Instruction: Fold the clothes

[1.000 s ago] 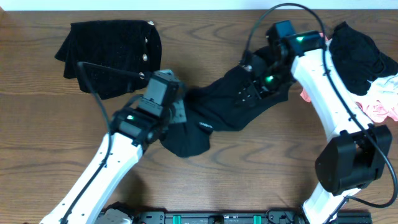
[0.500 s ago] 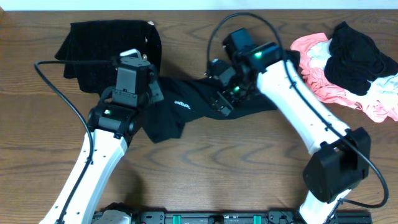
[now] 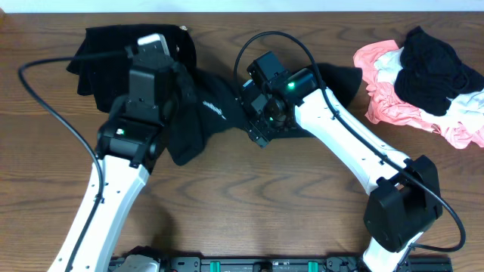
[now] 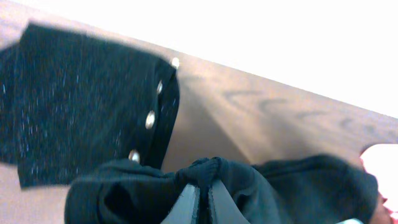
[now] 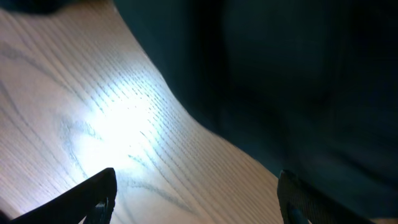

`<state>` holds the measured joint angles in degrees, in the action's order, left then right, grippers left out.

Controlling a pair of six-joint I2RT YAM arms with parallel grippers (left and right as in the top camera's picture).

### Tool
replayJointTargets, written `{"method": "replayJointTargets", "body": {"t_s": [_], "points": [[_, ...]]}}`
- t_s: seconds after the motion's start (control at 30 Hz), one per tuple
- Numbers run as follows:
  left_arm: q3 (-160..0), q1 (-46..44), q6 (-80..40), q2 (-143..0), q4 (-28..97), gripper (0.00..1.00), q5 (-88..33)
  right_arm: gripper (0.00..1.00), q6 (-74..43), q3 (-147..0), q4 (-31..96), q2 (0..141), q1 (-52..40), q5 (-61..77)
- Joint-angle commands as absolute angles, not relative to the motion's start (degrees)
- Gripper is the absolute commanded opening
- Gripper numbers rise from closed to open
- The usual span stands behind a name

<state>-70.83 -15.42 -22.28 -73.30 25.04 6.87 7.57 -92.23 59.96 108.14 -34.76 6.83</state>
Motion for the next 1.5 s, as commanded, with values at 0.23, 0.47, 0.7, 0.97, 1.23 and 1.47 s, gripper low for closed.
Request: {"method": "replayJointTargets", "body": {"t_s": [0.23,0.47,0.7,0.97,1.23,1.47], "points": [[-82.2,-15.1,-18.7,-72.9,24.3,0.06,8.2,0.8,6.6,-91.6,57.1,106.2,-35.0,6.2],[-83.5,-15.3,-18.4,-72.9,25.5,0.06,8.2,0.8,11.7,-88.7,56.2,106.2,-35.9,5.9],[-83.4,-15.4,-18.5,-72.9,33.1,0.06,8.0,0.78,13.7,-81.5,51.7,106.2,-35.2,5.3],[-83.4,-15.4,-18.5,-72.9,39.5,0.06,8.0,0.66,-4.7,-77.9,48.2,106.2,-31.1,-3.3],[-82.5,-15.4,-19.4,-73.0,42.9,0.06,7.9,0.6,-23.8,-76.0,53.3,106.3,-24.4,-2.1],[-81.6,-15.3,-19.3,-73.5,43.3,0.06,7.9,0.59,-25.1,-71.6,50.2,106.3,-22.7,2.0]]}}
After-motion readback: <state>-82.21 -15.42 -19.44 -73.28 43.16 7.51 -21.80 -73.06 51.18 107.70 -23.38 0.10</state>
